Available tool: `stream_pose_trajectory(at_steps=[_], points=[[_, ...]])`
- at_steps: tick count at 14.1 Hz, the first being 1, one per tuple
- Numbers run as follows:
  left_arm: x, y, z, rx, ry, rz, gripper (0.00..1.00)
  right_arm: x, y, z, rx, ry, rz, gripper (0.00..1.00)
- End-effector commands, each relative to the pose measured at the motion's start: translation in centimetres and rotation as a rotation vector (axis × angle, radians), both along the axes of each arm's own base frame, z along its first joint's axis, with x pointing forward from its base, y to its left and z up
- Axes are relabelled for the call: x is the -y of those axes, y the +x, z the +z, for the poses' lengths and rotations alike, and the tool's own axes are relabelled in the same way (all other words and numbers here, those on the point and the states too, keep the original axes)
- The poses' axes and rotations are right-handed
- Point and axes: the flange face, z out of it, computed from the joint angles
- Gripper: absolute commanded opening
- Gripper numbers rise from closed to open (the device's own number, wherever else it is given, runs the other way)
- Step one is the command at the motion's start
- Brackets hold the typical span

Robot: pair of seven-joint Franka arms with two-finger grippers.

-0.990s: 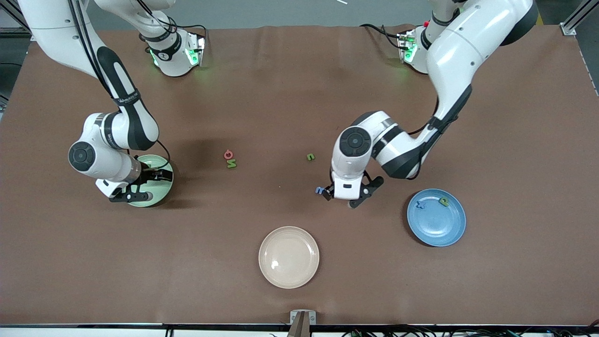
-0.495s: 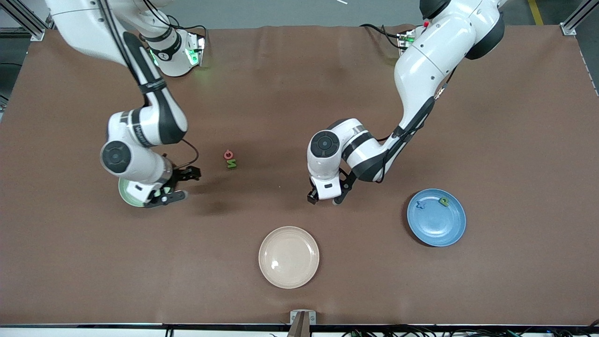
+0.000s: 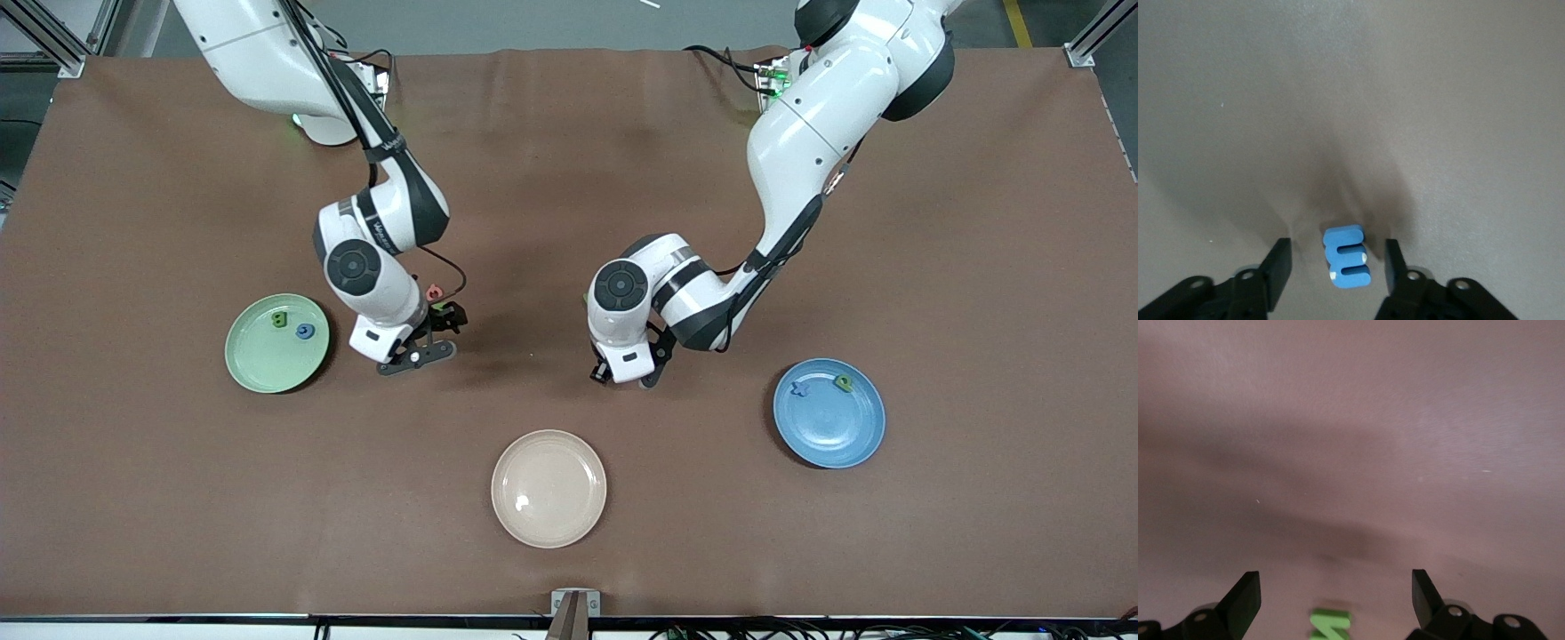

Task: Sort upper and lower case letters into plates
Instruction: 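Grasp blue e with the left gripper while the right gripper reaches green N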

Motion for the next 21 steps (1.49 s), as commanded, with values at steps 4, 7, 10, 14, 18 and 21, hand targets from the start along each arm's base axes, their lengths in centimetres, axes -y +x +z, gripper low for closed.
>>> stream_pose_trajectory(at_steps=[4, 7, 10, 14, 18, 21], points=[[0.2, 0.0, -0.7, 0.004, -0.031, 0.01, 0.32, 0.0, -3.4, -3.0, 0.049, 0.01, 0.013, 1.0], [-0.5, 0.2, -0.6, 0.013, -0.019, -0.007, 0.0, 0.5, -4.8, -3.8, 0.02, -0.005, 0.011, 1.0], [-4.4, 3.6, 2.6, 0.042, -0.017, 0.011, 0.0, 0.6, -5.8, -4.0, 0.014, -0.009, 0.01, 1.0], [-10.2, 7.0, 5.8, 0.038, 0.041, -0.076, 0.0, 0.6, -6.9, -2.8, 0.005, -0.011, 0.004, 1.0], [-19.2, 9.6, 7.6, 0.015, 0.089, -0.167, 0.0, 0.1, -7.4, -2.8, 0.004, -0.012, -0.001, 0.97], [-26.0, 10.3, 7.7, -0.015, 0.111, -0.244, 0.0, 0.2, -7.8, -3.1, -0.003, -0.017, -0.004, 0.93]])
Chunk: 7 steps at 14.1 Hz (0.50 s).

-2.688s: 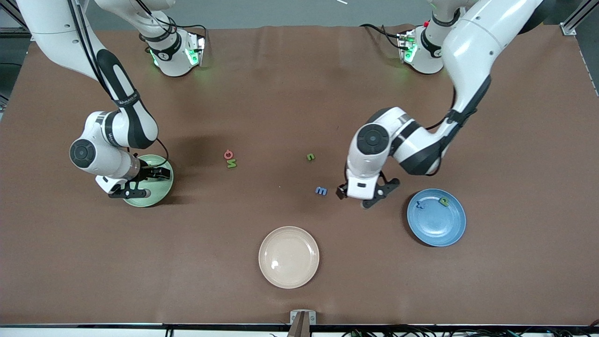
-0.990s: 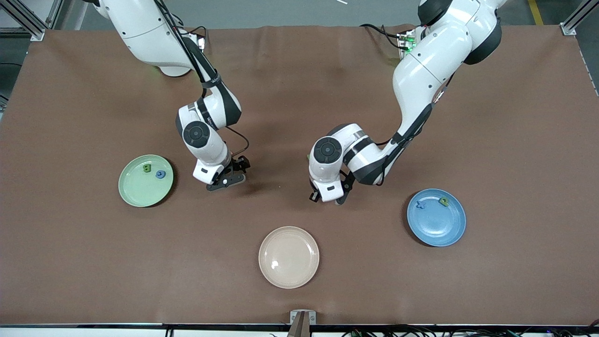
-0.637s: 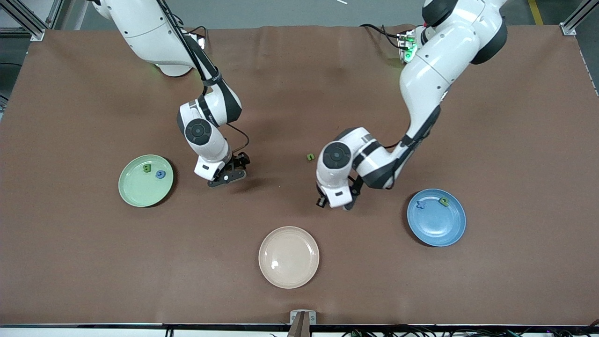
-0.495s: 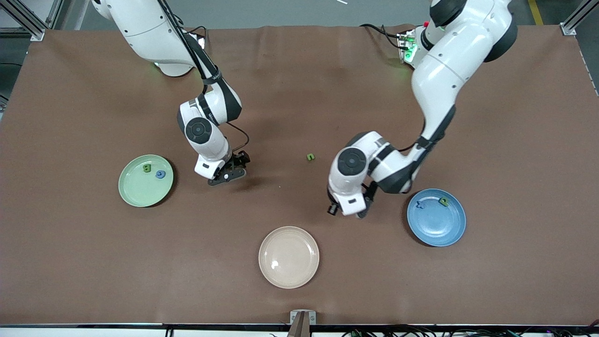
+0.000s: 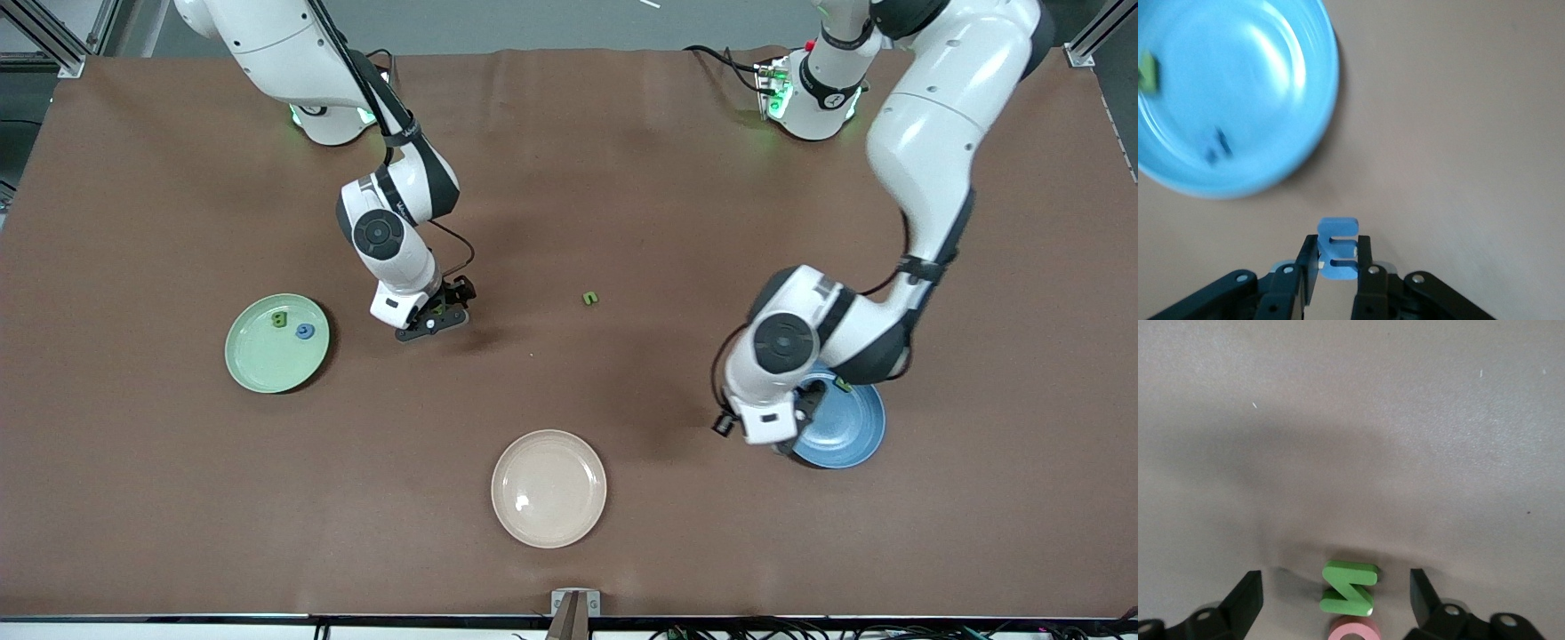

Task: Sort upper and lower case letters into plates
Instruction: 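Grasp blue e with the left gripper while the right gripper reaches green N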

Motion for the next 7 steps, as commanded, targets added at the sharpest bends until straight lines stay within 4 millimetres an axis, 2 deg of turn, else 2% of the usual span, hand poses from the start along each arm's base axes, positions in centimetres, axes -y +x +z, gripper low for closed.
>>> stream_pose_trajectory(at_steps=[1, 4, 7], points=[[-5.9, -0.5, 0.6, -0.032, 0.031, -0.055, 0.0, 0.4, -1.2, 0.5, -0.001, -0.002, -0.021, 0.9], [-10.1, -0.3, -0.4, -0.065, 0.025, -0.103, 0.0, 0.5, -1.4, 0.3, -0.005, -0.005, -0.02, 0.75], [-13.7, -0.4, -1.4, -0.095, 0.024, -0.123, 0.0, 0.5, -1.4, 0.3, -0.003, -0.005, -0.02, 0.5]])
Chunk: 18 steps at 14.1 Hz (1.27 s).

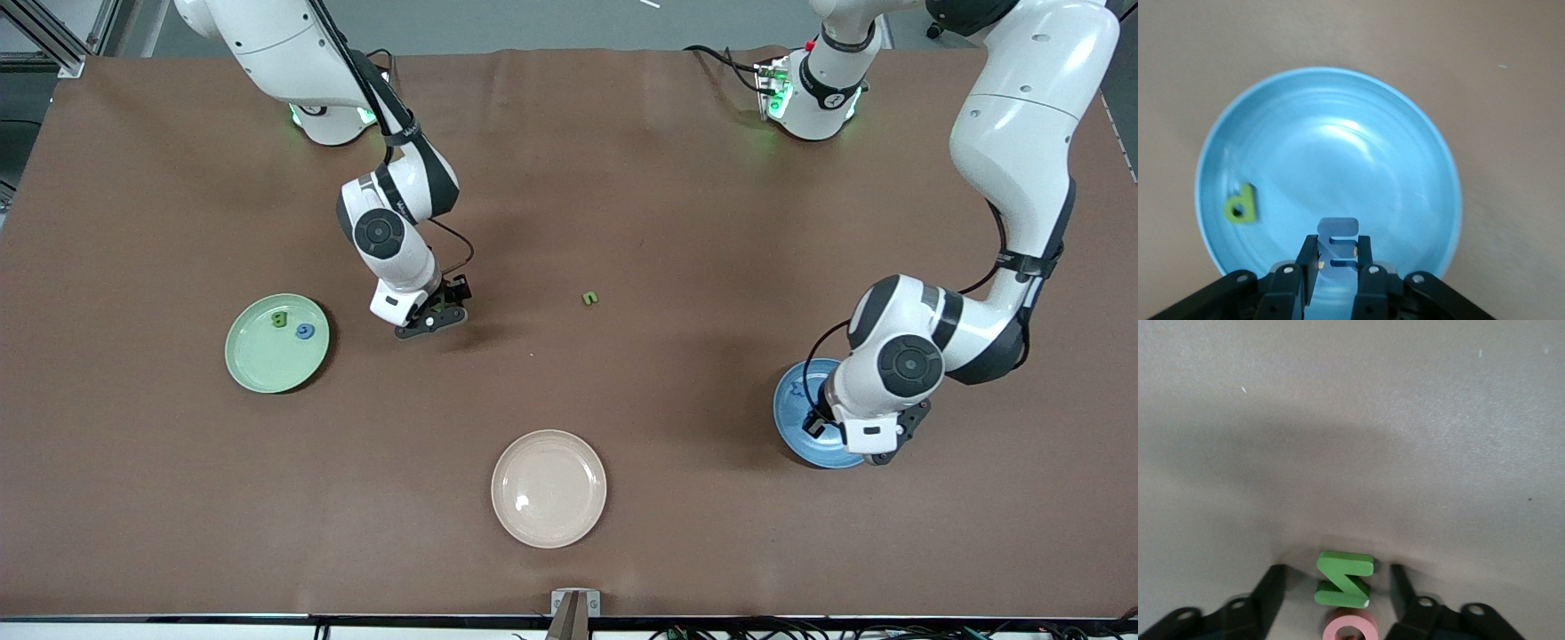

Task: Sort upper and lower case letters into plates
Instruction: 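Release e on the blue plate while the right gripper carries N to green plate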

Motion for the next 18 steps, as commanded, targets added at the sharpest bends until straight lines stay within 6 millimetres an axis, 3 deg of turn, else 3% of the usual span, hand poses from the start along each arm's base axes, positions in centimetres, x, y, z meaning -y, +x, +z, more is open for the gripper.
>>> stream_pose_trajectory(at_steps=[1, 4, 6, 8, 10, 12, 14, 18], points=[[-1.9, -0.9, 0.0, -0.017, 0.006, -0.032, 0.01, 0.1, -1.0, 0.6, 0.003, 0.001, -0.012, 0.4], [-3.4, -1.1, -0.9, -0.037, 0.002, -0.022, 0.04, 0.2, -1.0, 0.6, 0.003, 0.001, -0.014, 0.14], [-3.8, -1.2, -1.0, -0.04, 0.003, -0.016, 0.18, 0.2, -0.8, 1.0, 0.01, 0.006, -0.017, 0.09], [-4.1, -1.1, -1.0, -0.038, 0.003, -0.011, 0.53, 0.7, -0.1, 2.8, 0.029, 0.019, -0.038, 0.08], [-4.1, -1.0, -0.7, -0.033, 0.005, 0.002, 0.99, 2.8, 1.3, 5.8, 0.039, 0.031, -0.076, 0.07], [-3.1, -1.1, -0.1, -0.031, 0.0, 0.004, 1.0, 6.2, 2.2, 9.4, -0.004, 0.022, -0.103, 0.07], [1.0, -1.9, 1.4, -0.042, -0.033, -0.005, 1.0, 10.8, 3.4, 12.3, -0.001, 0.032, -0.063, 0.07], [8.8, -3.5, 4.1, -0.065, -0.125, -0.006, 1.0, 21.7, 5.5, 12.8, 0.003, 0.045, 0.018, 0.07]])
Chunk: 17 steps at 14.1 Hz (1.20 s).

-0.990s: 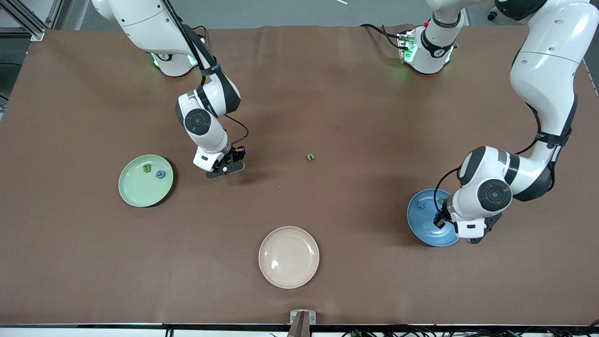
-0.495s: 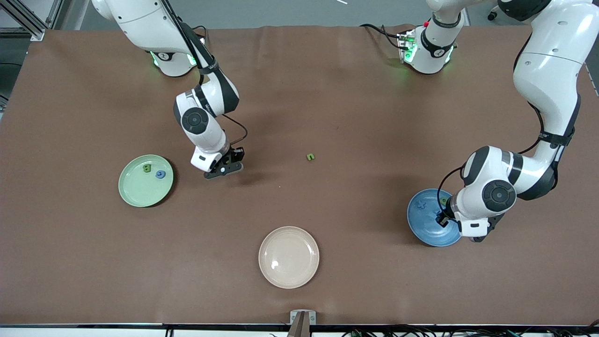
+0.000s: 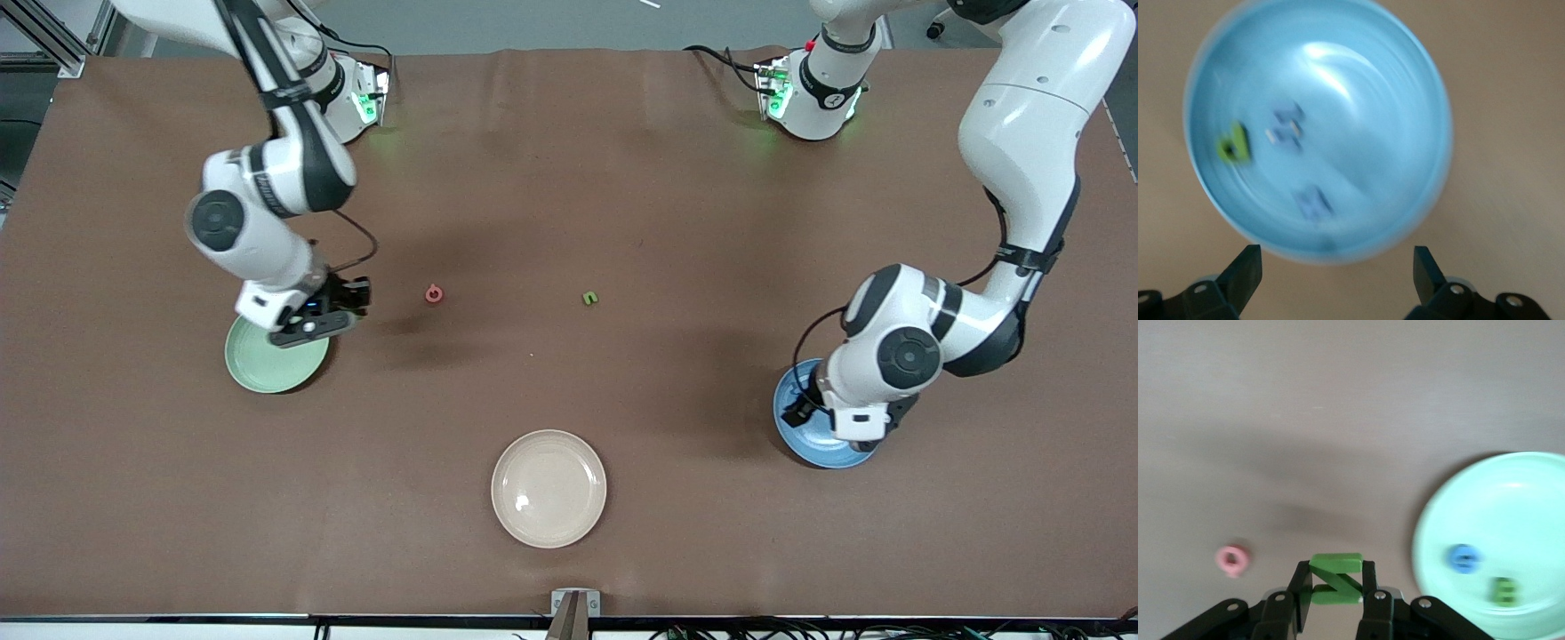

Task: Sort upper and lower case letters into plates
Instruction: 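Release e on the blue plate while the right gripper carries N to green plate, then release N and reach pink Q while the left gripper grasps green u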

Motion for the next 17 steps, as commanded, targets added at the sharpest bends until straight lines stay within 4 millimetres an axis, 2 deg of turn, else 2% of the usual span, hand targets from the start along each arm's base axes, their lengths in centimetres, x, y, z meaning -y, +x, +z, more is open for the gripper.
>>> stream_pose_trajectory(at_steps=[1, 2, 4, 5, 7, 8, 10, 13, 15, 17], points=[[4.6, -1.7, 1.9, -0.025, -0.046, 0.007, 1.0, 6.8, 0.1, -0.6, 0.002, 0.006, 0.055, 0.08], [7.1, -2.5, 2.0, -0.025, -0.054, -0.026, 1.0, 9.5, 0.5, -0.4, 0.013, 0.008, 0.05, 0.08], [12.6, -5.0, 1.7, -0.04, -0.063, -0.103, 1.0, 13.3, 1.2, -1.3, 0.015, 0.007, 0.072, 0.08], [14.7, -6.0, 1.5, -0.037, -0.073, -0.137, 1.0, 14.8, 1.5, -2.0, 0.008, 0.007, 0.065, 0.08], [21.4, -9.7, 0.6, -0.023, -0.1, -0.218, 0.99, 17.0, 2.2, -3.7, -0.012, 0.007, 0.057, 0.08], [23.6, -11.3, 0.2, -0.018, -0.102, -0.225, 0.99, 17.7, 2.6, -4.6, -0.014, 0.008, 0.06, 0.08], [26.5, -13.6, -0.4, -0.012, -0.115, -0.251, 0.96, 18.4, 3.4, -6.7, -0.017, 0.004, 0.055, 0.09], [30.2, -17.1, -1.7, -0.005, -0.142, -0.226, 0.86, 18.6, 4.1, -9.1, 0.0, -0.005, 0.05, 0.09], [30.6, -19.2, -3.5, -0.014, -0.107, -0.261, 0.79, 18.5, 4.2, -10.4, 0.001, -0.007, 0.051, 0.09], [31.1, -21.0, -4.8, -0.011, -0.105, -0.265, 0.66, 18.0, 4.2, -11.1, -0.009, -0.005, 0.057, 0.09]])
